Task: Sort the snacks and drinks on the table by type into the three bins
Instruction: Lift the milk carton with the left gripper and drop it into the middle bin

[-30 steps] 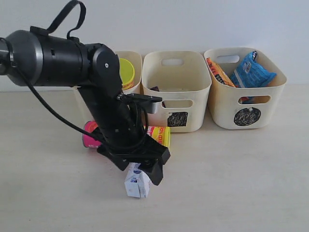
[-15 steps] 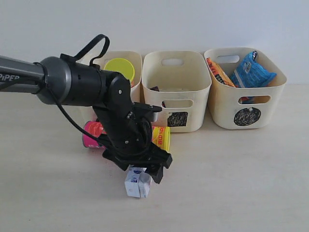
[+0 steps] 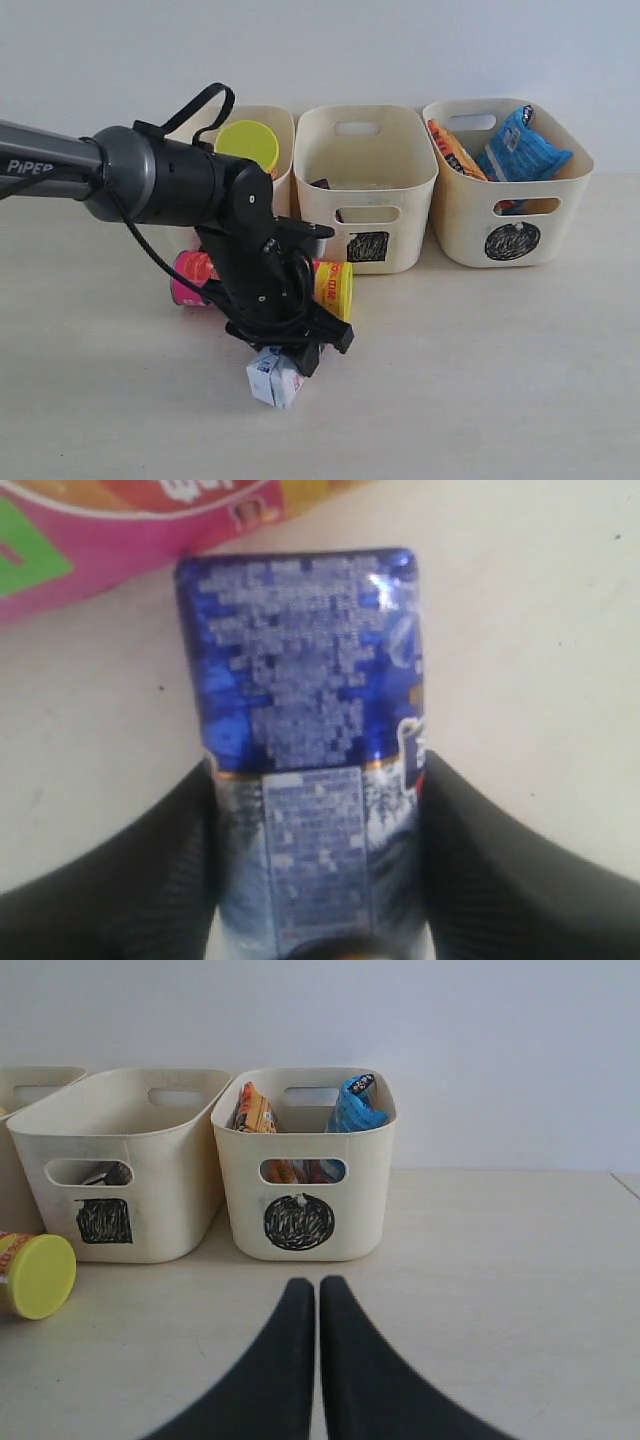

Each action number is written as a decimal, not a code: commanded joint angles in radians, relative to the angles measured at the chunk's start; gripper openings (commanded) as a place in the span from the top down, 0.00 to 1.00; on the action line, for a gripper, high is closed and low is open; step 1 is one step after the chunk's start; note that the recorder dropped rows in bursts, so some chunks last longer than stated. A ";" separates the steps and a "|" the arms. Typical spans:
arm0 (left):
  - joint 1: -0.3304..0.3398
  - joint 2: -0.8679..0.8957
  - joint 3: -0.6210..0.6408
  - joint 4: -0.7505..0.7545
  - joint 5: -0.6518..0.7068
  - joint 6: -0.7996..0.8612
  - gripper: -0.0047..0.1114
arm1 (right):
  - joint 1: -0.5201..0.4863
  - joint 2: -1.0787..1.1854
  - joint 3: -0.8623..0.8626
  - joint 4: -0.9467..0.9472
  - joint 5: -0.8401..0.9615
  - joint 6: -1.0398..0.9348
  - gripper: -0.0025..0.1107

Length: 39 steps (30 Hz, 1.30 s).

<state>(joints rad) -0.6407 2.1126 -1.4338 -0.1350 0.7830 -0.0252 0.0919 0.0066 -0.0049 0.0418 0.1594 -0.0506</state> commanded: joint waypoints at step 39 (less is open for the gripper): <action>-0.007 0.024 -0.156 0.115 -1.147 0.081 0.93 | -0.003 -0.007 0.005 0.009 0.003 -0.001 0.98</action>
<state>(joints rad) -0.6407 2.1014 -1.5468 -0.0498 -0.2987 0.0489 0.0919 0.0066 -0.0049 0.0480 0.1594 -0.0506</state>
